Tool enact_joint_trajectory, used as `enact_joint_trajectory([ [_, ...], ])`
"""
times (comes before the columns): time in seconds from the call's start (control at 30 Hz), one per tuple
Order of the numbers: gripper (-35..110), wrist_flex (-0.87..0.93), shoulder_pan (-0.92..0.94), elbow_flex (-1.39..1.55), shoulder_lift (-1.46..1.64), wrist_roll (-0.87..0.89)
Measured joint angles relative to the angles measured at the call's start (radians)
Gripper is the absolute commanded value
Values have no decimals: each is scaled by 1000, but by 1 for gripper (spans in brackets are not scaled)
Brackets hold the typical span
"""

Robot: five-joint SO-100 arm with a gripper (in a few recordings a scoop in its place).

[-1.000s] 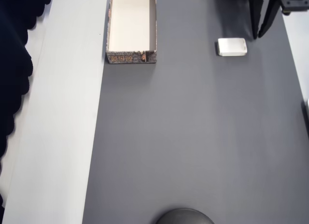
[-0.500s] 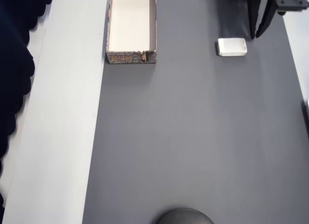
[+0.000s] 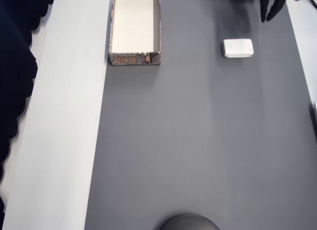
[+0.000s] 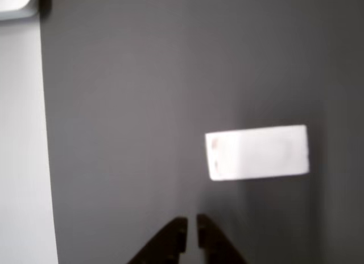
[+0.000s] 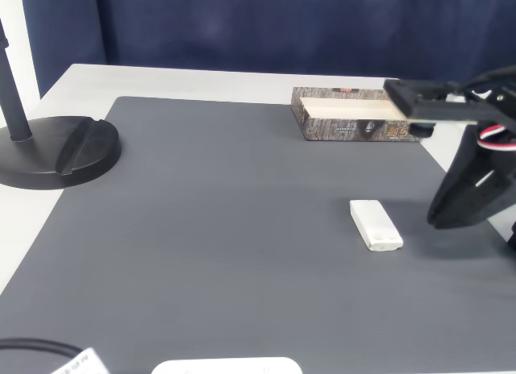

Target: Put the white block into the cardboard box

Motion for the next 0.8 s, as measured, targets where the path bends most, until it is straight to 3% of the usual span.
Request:
enact_joint_trajectory([
  [0.8, -2, 80, 232, -376, -621, 209],
])
